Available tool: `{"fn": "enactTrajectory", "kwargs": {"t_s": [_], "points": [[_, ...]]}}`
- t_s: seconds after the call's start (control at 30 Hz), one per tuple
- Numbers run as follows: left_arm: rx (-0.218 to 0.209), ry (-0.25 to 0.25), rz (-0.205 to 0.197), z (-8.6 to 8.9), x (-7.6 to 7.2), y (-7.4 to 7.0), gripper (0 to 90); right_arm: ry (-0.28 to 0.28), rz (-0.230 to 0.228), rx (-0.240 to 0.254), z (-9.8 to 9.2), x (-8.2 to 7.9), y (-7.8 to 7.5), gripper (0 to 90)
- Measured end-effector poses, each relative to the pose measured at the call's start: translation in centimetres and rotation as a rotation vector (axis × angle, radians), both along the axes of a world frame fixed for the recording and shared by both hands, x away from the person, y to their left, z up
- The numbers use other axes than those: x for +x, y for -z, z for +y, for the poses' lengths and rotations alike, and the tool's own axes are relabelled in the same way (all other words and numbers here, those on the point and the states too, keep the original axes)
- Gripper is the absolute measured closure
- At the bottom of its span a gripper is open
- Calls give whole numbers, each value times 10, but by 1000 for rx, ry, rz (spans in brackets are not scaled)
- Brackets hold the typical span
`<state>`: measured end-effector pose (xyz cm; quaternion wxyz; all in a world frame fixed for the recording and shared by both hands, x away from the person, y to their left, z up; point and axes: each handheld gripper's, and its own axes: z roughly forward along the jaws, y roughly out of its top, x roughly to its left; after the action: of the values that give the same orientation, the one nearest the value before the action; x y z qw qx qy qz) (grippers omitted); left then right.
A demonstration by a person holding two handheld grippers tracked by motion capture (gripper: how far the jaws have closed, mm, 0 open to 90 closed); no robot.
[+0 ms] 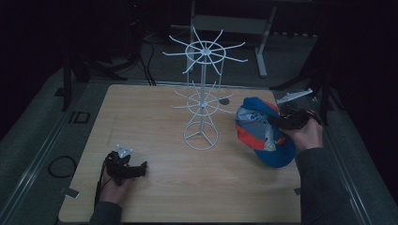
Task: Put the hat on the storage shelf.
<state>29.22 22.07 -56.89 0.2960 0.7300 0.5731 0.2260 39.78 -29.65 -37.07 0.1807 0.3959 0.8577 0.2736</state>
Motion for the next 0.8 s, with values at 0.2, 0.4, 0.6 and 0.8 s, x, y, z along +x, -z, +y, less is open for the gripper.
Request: {"fn": "enactTrajectory", "kwargs": {"t_s": [0.2, 0.4, 0.6, 0.8], "points": [[0, 0, 0, 0, 0, 0, 23, -6, -12, -4, -2, -2, -8, 882], [0, 0, 0, 0, 0, 0, 23, -9, -15, -10, -3, -3, -16, 881], [0, 0, 0, 0, 0, 0, 23, -14, -15, -13, -4, -4, -21, 879], [0, 0, 0, 0, 0, 0, 24, -19, -28, -12, -6, -7, -27, 879]]}}
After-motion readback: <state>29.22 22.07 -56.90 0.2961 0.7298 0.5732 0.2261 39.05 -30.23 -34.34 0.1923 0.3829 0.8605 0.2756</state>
